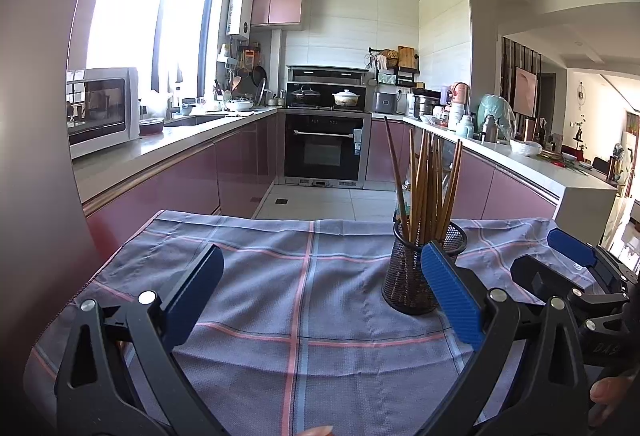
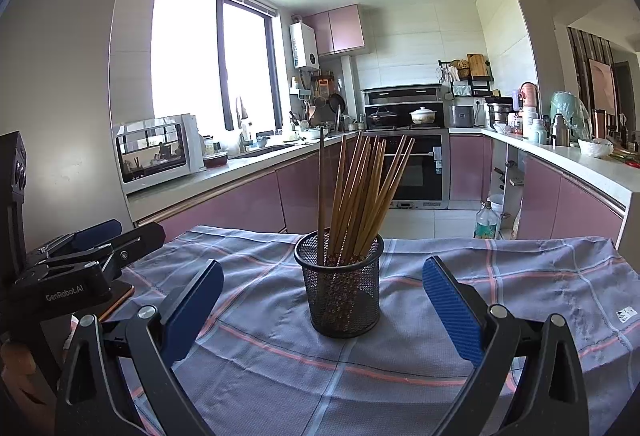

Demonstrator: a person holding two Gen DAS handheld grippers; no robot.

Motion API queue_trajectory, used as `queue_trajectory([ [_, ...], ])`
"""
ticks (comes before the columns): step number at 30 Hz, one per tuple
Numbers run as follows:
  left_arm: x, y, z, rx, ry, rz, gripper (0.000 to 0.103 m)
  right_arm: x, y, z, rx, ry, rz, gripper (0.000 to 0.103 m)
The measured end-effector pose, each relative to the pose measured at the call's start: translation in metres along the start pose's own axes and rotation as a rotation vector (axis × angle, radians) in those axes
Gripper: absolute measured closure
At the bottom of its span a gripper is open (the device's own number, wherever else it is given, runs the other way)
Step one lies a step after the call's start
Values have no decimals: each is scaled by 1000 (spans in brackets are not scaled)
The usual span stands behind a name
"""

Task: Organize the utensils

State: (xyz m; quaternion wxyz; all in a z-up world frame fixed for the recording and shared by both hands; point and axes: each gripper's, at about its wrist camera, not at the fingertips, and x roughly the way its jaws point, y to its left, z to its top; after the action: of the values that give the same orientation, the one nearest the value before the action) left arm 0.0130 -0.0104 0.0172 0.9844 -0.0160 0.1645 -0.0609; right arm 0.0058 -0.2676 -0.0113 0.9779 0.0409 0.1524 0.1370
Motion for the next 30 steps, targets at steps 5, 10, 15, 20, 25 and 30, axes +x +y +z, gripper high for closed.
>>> queue_trajectory([
  [5, -1, -2, -1, 4, -3, 1, 6, -1, -1, 1, 2, -6, -3, 7],
  [10, -2, -3, -2, 9, 1, 1, 6, -3, 0, 1, 0, -9, -4, 7],
  [15, -2, -3, -2, 10, 0, 2, 6, -3, -1, 1, 3, -11, -4, 7],
  [20, -2, -3, -3, 8, 2, 1, 6, -4, -1, 2, 2, -16, -7, 7],
  [25, -1, -3, -4, 8, 4, 0, 6, -4, -1, 2, 4, -21, -5, 7],
  [30, -1, -3, -4, 7, 8, -1, 6, -4, 0, 1, 1, -22, -5, 7],
])
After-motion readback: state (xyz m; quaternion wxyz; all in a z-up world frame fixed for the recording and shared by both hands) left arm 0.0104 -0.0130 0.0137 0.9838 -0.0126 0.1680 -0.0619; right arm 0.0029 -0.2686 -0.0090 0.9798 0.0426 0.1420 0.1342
